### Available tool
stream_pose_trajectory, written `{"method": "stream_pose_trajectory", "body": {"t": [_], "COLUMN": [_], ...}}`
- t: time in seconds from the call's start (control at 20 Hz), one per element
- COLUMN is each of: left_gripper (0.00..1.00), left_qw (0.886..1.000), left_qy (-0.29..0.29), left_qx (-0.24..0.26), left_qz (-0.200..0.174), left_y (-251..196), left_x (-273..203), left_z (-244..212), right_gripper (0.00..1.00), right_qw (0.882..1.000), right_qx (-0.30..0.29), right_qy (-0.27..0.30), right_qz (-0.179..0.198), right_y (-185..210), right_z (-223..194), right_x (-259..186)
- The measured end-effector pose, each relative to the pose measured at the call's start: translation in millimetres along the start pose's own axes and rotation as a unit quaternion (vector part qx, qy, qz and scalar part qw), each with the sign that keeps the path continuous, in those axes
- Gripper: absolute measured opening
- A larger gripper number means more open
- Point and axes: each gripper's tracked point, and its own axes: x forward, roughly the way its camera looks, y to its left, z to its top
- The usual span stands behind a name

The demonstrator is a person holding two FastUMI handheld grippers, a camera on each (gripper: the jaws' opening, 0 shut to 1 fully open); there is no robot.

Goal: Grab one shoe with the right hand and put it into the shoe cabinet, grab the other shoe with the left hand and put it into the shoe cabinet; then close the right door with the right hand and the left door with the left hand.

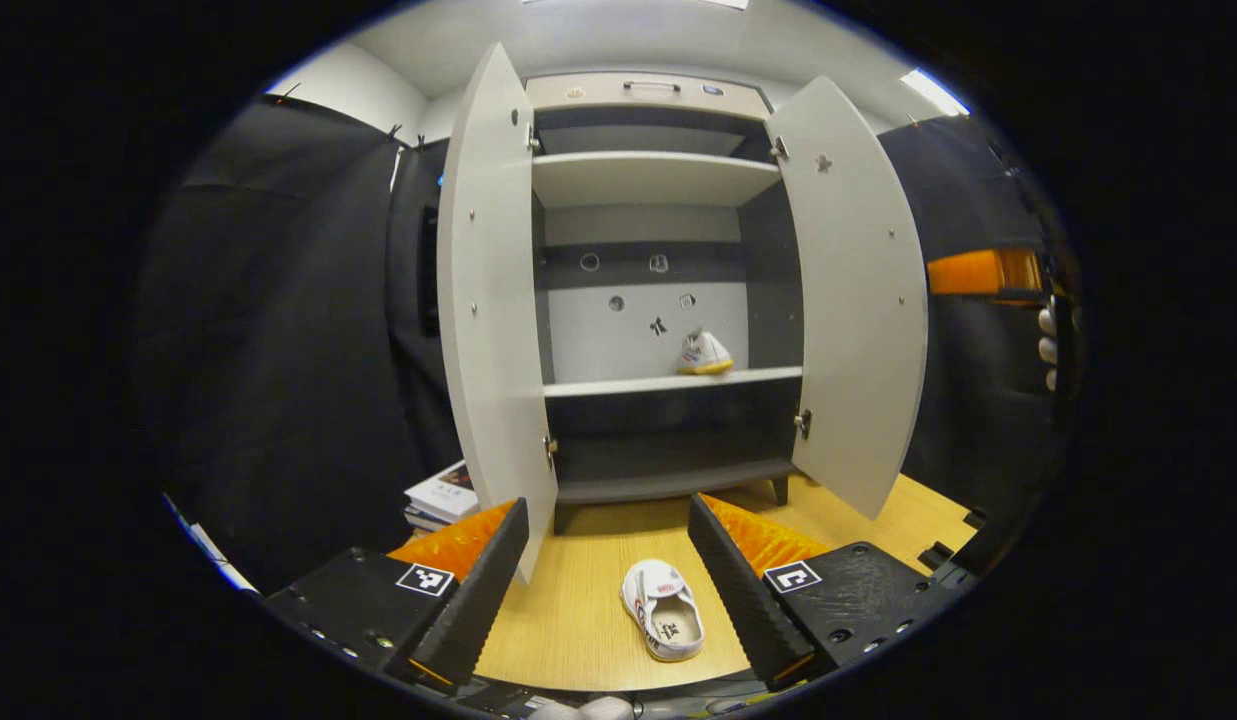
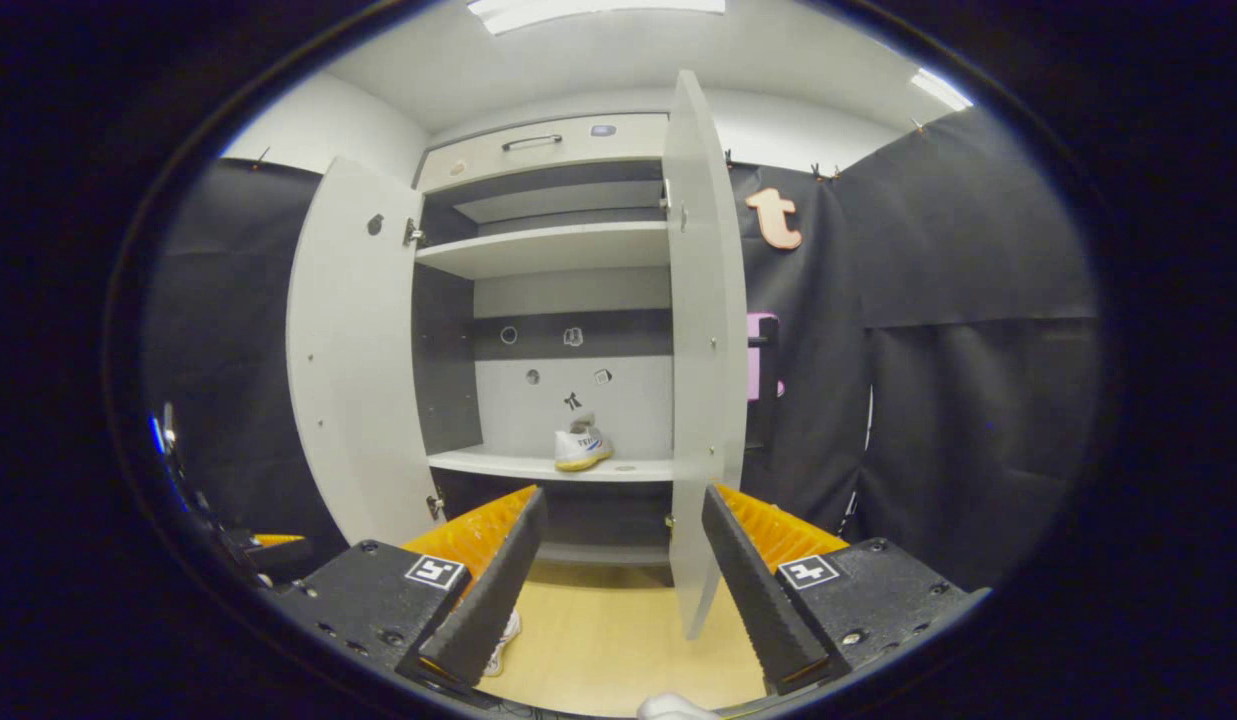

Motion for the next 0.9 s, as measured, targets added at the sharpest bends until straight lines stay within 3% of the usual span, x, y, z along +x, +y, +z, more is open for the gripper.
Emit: {"method": "stream_pose_trajectory", "body": {"t": [0.2,0.5,0.9], "left_gripper": [0.97,0.96,0.96], "left_qw": [0.997,0.989,0.985], "left_qy": [0.072,0.143,0.171], "left_qx": [0.007,0.033,0.028], "left_qz": [-0.005,-0.027,-0.011], "left_y": [-16.0,-36.8,-22.3], "left_x": [24.6,70.5,145.0], "left_z": [-86.9,-172.3,-202.0], "right_gripper": [0.99,0.99,0.99], "right_qw": [1.0,0.997,0.994], "right_qx": [-0.01,-0.03,-0.032], "right_qy": [0.029,0.066,0.102], "right_qz": [0.004,0.014,0.035], "right_y": [-6.2,-1.3,14.5], "right_z": [-13.8,-29.5,-51.3], "right_x": [3.5,7.9,23.4]}}
